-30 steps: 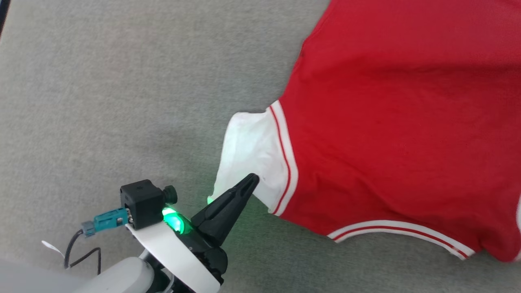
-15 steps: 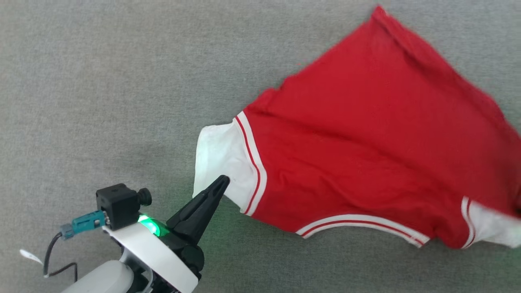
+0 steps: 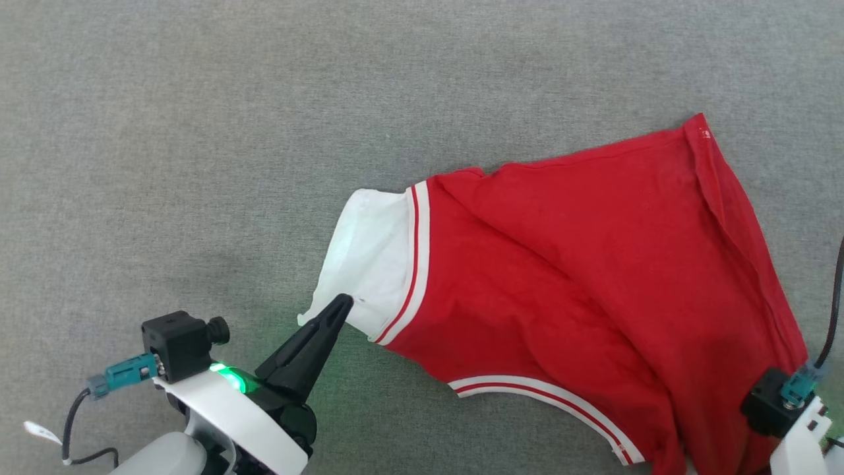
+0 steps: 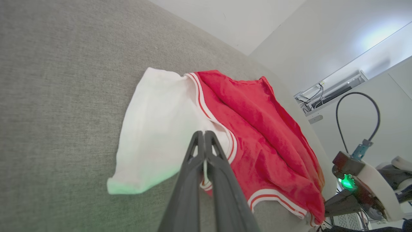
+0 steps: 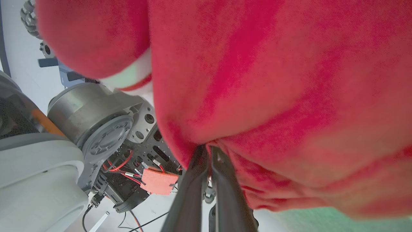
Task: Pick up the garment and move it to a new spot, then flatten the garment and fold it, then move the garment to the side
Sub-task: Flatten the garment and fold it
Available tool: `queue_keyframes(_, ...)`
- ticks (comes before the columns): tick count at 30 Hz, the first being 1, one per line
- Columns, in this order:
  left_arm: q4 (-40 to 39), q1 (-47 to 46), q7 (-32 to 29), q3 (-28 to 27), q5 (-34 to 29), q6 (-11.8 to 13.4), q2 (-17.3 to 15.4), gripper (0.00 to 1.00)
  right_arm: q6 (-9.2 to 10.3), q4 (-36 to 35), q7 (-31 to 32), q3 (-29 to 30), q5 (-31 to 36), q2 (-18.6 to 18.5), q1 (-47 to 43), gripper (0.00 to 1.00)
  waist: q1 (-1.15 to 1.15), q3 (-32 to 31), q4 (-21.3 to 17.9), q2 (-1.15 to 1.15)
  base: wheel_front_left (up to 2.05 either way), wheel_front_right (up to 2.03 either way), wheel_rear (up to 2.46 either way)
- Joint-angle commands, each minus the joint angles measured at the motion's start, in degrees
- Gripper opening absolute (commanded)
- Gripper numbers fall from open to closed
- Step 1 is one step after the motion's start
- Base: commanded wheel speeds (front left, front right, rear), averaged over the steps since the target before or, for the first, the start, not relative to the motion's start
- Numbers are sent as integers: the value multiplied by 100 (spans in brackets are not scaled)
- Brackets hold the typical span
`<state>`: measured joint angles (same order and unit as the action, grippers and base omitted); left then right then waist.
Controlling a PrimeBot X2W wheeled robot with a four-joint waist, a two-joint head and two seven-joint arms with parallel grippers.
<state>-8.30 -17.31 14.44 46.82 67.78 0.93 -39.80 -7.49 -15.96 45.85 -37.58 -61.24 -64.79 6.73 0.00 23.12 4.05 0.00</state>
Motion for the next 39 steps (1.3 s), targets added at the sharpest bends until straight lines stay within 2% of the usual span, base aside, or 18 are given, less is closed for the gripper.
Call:
queue_keyframes(1, 16, 51, 30, -38, 31, -43, -9, 0, 1, -8, -56, 134, 113, 118, -58, 0, 0, -8, -28, 0, 0, 0, 0)
queue_keyframes(2, 24, 75, 29, -45, 36, -40, -14, 0, 1, 2, -99, 258, 199, 188, -92, 0, 0, -18, -46, 0, 0, 0, 0)
queue_keyframes(3, 34, 98, 32, -58, 50, -35, -24, 0, 1, 16, -153, 414, 292, 267, -107, 8, 0, -26, -70, 0, 0, 0, 0)
queue_keyframes(4, 42, 114, 34, -67, 55, -38, -30, 0, 1, 39, -189, 552, 338, 336, -137, 64, 0, -37, -93, 0, 0, 0, 0)
queue_keyframes(5, 47, 123, 37, -75, 63, -46, -32, 0, 1, 46, -195, 696, 397, 354, -208, 100, 0, -55, -108, 0, 0, 0, 0)
queue_keyframes(10, 52, 224, 44, -112, 82, -69, -36, 0, 1, -89, -344, 1825, 403, 433, -596, 100, 0, -97, -175, 0, 0, 0, 0)
queue_keyframes(12, 30, 221, 47, -121, 71, -76, -19, 0, 1, -192, -228, 2356, 309, 385, -791, 100, 0, -85, -184, 0, 0, 0, 0)
queue_keyframes(13, 30, 221, 47, -121, 71, -76, -19, 0, 1, -192, -228, 2356, 309, 385, -791, 100, 0, -85, -184, 0, 0, 0, 0)
queue_keyframes(16, 0, 154, 40, -105, 45, -136, 34, 0, 1, -374, 69, 3176, 99, 271, -974, 100, 0, -29, -154, 0, 0, 0, 0)
queue_keyframes(20, 16, -31, -29, -60, -34, -172, 131, 0, 1, -502, 152, 4172, 136, 326, -562, 100, 0, 113, -35, 0, 0, 0, 0)
queue_keyframes(22, 54, -122, -71, -27, -66, -204, 179, 0, 0, -543, 170, 4344, 277, 428, -230, 100, 0, 184, 47, 0, 0, 0, 0)
queue_keyframes(25, 109, -253, -106, 15, -107, -263, 295, 0, 1, -482, 208, 4167, 543, 619, 477, 100, 0, 326, 172, 0, 0, 0, 0)
queue_keyframes(29, 198, -404, -138, 61, -158, -326, 430, 0, 1, -191, 460, 3334, 1047, 787, 1451, 100, 0, 519, 325, 0, 0, 0, 0)
queue_keyframes(34, 342, -574, -161, 117, -219, -404, 610, 0, 1, 663, 765, 2295, 1419, 1298, 2641, 100, 0, 726, 476, 0, 0, 0, 0)
queue_keyframes(39, 493, -696, -133, 166, -260, -506, 782, 0, 1, 1563, 783, 1558, 1635, 1477, 3359, 100, 0, 854, 614, 0, 0, 0, 0)
